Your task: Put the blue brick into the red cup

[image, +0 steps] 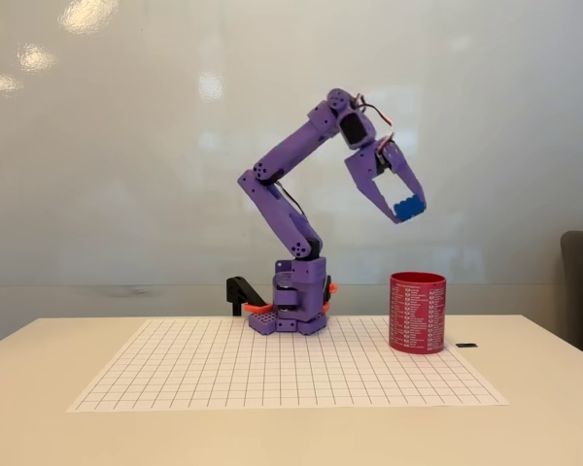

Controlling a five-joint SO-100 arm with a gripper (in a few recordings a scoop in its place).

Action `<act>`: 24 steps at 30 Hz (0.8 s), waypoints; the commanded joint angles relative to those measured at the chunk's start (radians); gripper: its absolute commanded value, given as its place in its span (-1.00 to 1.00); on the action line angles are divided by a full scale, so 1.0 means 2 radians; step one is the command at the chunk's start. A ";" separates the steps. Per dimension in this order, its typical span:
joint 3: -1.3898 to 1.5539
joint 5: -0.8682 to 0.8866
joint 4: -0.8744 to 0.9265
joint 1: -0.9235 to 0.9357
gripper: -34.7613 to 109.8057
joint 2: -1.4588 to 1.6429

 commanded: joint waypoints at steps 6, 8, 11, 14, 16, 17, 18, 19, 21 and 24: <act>0.019 0.036 -0.044 -0.087 -0.53 -0.043; 0.045 0.037 -0.064 -0.081 -0.53 -0.058; 0.089 0.031 -0.094 -0.052 -0.53 -0.072; 0.132 0.015 -0.117 -0.014 -0.53 -0.072; 0.149 0.006 -0.120 0.002 -0.53 -0.065; 0.152 0.005 -0.120 0.005 -0.53 -0.061; 0.152 0.004 -0.117 0.005 -0.53 -0.057; 0.151 0.003 -0.114 0.005 -0.53 -0.054; 0.148 0.003 -0.110 0.002 -0.53 -0.052; 0.146 -0.002 -0.097 -0.002 -0.48 -0.056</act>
